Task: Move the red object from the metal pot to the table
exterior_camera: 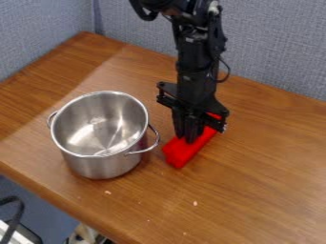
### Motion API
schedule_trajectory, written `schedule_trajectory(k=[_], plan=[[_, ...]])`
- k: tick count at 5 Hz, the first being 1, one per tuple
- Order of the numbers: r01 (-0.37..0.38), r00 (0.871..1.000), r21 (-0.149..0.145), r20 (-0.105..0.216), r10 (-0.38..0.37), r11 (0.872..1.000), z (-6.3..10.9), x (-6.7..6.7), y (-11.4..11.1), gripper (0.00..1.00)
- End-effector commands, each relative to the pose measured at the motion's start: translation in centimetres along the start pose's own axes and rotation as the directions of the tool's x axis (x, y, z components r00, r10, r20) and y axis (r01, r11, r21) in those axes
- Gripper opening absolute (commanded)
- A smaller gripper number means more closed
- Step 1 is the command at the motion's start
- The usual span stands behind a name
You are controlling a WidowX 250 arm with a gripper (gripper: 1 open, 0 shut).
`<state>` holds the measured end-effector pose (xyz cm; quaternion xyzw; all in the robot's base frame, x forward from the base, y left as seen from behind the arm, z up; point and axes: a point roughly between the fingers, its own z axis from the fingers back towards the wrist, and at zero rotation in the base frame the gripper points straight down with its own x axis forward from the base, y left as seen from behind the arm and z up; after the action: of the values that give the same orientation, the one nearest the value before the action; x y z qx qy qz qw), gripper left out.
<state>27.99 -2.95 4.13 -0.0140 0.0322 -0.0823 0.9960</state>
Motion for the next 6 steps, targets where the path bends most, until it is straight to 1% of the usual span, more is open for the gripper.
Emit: schedule_trajectory(k=[1,6], plan=[[0.018,0.997,0.004,-0.074,-0.017,1.0,-1.76,-0.83,-0.25,0.0],[0.031,0.997,0.017,-0.074,-0.029,0.999,-1.93,-0.51,0.19,0.0]])
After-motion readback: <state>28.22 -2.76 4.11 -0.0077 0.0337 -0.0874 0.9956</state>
